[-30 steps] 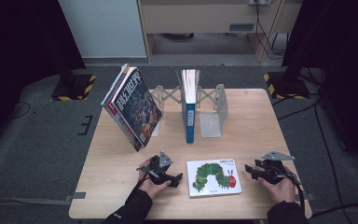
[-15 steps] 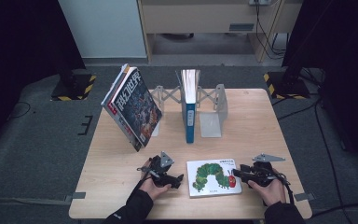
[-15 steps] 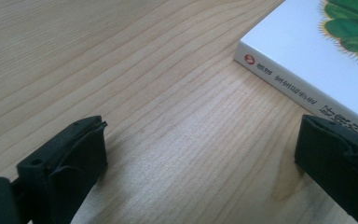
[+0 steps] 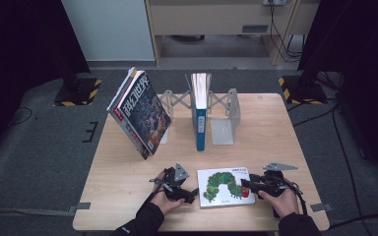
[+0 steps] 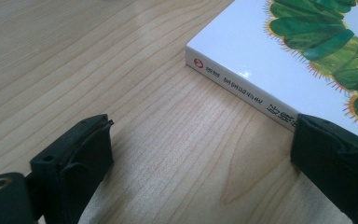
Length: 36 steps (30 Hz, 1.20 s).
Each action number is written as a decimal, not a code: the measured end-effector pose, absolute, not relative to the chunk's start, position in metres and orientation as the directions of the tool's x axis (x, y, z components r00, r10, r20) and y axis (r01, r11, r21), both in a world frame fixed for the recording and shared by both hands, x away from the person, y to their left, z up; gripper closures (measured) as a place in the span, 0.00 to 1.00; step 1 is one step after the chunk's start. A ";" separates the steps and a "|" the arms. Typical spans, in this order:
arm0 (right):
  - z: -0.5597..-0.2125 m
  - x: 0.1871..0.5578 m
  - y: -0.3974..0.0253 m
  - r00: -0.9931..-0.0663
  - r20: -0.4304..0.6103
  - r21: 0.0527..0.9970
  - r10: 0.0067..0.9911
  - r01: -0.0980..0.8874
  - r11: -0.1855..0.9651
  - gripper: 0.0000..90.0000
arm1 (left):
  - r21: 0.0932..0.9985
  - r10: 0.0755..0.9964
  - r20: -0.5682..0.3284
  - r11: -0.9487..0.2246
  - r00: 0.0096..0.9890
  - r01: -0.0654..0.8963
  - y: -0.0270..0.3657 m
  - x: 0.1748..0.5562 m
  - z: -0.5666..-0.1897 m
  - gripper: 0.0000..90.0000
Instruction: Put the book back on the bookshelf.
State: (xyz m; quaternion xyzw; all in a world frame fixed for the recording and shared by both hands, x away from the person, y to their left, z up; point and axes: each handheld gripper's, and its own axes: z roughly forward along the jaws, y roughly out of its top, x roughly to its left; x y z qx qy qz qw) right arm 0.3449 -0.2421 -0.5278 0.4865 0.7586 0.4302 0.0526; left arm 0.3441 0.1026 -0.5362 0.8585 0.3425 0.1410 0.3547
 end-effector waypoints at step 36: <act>-0.508 0.342 -0.243 -0.537 0.430 0.811 0.726 0.583 -0.049 0.52 | 0.709 0.678 -0.003 -0.517 0.735 0.479 0.102 0.342 -0.536 0.07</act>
